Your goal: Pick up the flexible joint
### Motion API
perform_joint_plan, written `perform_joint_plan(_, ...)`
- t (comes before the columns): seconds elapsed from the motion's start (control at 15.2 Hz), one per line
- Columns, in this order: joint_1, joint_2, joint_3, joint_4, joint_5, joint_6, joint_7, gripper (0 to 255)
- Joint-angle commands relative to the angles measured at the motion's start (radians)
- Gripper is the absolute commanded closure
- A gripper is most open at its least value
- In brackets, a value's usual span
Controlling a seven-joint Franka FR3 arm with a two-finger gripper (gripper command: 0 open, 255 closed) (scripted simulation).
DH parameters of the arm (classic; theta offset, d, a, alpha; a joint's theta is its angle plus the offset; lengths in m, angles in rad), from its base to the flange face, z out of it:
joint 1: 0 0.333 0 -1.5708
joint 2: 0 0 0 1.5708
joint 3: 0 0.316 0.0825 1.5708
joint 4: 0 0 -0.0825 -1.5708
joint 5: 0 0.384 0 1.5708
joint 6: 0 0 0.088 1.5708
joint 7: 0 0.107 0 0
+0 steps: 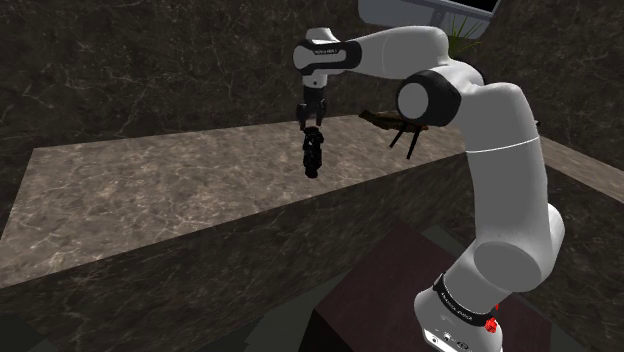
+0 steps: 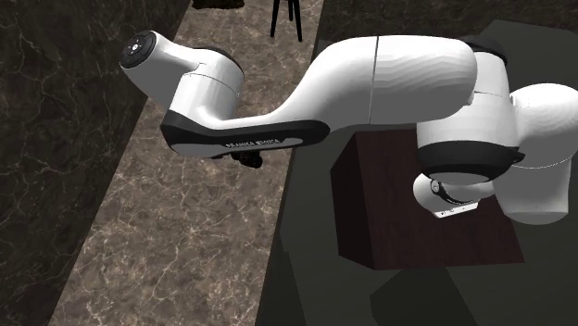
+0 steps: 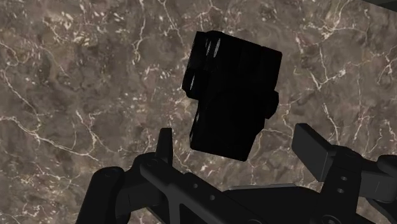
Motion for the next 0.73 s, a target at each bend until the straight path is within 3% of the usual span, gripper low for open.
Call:
perform_joint_plan(0.0,0.000,0.011,0.001,-0.008,0.001,0.020,0.000,0)
perform_joint_plan(0.33,0.001,0.022,0.002,-0.038,0.003,0.060,-0.001,0)
perform_joint_plan(0.4,0.001,0.023,0.002,-0.036,0.003,0.059,0.000,255)
perform_joint_plan(0.66,0.002,0.022,0.002,-0.037,0.003,0.059,0.000,255)
